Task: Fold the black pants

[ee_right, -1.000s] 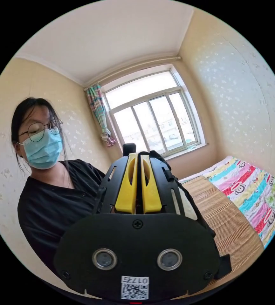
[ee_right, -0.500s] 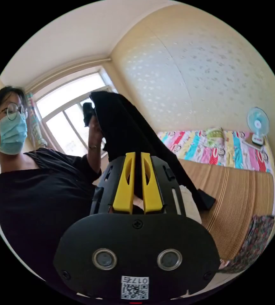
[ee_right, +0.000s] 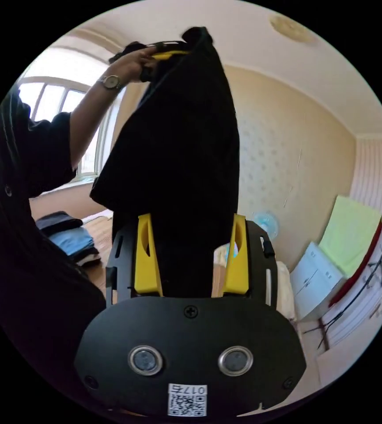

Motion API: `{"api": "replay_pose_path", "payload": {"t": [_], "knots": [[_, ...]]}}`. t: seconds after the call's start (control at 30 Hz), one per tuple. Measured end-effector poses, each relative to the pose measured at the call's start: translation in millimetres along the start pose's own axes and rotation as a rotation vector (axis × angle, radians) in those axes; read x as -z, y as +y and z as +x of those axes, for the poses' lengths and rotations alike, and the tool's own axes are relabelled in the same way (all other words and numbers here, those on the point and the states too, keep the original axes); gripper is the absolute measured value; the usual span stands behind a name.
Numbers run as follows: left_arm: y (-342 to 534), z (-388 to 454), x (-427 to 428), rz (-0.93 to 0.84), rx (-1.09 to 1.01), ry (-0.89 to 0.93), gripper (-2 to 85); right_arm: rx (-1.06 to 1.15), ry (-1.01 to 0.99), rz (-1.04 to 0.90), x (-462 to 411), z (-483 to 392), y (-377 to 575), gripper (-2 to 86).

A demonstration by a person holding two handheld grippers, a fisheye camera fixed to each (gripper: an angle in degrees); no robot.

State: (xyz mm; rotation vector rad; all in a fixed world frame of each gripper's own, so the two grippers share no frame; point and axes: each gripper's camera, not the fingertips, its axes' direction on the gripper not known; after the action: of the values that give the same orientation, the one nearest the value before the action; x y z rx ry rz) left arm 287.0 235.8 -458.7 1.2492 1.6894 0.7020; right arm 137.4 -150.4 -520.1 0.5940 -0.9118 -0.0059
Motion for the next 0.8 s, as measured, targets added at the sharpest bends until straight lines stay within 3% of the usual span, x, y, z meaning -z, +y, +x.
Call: {"api": "replay_pose_path", "payload": {"t": [0.07, 0.2, 0.3, 0.37, 0.53, 0.67, 0.8], "knots": [[-15, 1, 12, 0.011, 0.010, -0.015, 2.1, 0.106, 0.067, 0.040, 1, -15, -17, 20.3], [-41, -17, 49, 0.021, 0.057, -0.045, 2.2, 0.224, 0.116, 0.146, 15, -11, -42, 5.0], [-52, -34, 91, 0.042, 0.071, -0.084, 2.5, 0.092, 0.124, 0.242, 35, 38, -66, 3.6], [-56, -45, 119, 0.049, 0.075, -0.108, 2.8, -0.056, 0.065, 0.303, 48, 88, -80, 3.3], [-51, -71, 193, 0.055, 0.013, -0.017, 3.2, -0.494, -0.463, 0.564, 69, 266, -95, 2.9], [-23, -69, 249, 0.090, -0.077, 0.129, 3.3, -0.514, -0.510, 0.648, 85, 300, -100, 2.9], [17, -54, 294, 0.229, -0.096, -0.007, 3.6, -0.462, -0.531, 0.705, 92, 320, -114, 2.9]]}}
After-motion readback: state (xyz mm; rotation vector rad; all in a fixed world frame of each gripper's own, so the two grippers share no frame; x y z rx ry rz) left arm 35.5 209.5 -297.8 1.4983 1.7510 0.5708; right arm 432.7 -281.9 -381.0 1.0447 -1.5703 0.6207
